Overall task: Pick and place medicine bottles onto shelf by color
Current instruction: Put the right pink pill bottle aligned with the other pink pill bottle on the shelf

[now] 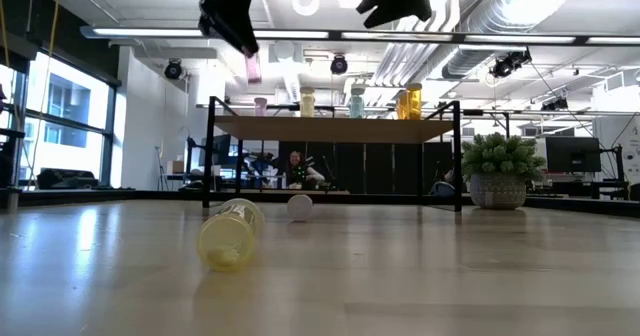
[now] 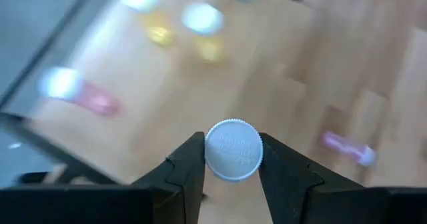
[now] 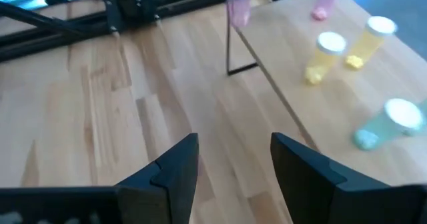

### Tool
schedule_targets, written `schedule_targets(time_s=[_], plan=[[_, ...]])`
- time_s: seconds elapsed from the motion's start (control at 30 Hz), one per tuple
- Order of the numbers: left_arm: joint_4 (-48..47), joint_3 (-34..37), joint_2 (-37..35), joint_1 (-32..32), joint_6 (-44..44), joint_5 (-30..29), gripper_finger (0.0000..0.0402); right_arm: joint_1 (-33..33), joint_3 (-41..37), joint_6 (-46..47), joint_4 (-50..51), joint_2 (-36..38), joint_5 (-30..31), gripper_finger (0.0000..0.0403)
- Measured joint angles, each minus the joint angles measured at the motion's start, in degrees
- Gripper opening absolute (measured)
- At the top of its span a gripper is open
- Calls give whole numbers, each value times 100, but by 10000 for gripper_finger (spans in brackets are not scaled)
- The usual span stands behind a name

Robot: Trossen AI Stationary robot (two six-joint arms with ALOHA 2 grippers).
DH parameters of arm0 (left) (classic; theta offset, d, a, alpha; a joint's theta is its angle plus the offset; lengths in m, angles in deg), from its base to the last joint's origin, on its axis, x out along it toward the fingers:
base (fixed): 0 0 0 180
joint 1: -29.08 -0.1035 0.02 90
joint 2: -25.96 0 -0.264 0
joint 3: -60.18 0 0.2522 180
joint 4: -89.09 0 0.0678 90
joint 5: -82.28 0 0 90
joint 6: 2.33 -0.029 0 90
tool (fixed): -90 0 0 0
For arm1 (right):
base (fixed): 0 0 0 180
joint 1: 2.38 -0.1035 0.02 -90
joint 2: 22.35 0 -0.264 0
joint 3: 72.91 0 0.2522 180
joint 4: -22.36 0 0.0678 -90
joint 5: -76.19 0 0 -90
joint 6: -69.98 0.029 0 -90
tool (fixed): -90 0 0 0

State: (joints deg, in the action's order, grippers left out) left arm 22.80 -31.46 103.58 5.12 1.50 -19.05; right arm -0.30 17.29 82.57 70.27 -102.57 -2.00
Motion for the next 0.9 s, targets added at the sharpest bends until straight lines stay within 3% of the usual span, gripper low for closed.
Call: schedule_targets(time_s=[0.4, 0.9], plan=[[-45, -766, 369, -995, -578, -150, 115, 478, 0, -326, 71, -3, -7, 179], [-348, -764, 1127, -1251, -449, 338, 115, 874, 0, -361, 273, -5, -19, 179]])
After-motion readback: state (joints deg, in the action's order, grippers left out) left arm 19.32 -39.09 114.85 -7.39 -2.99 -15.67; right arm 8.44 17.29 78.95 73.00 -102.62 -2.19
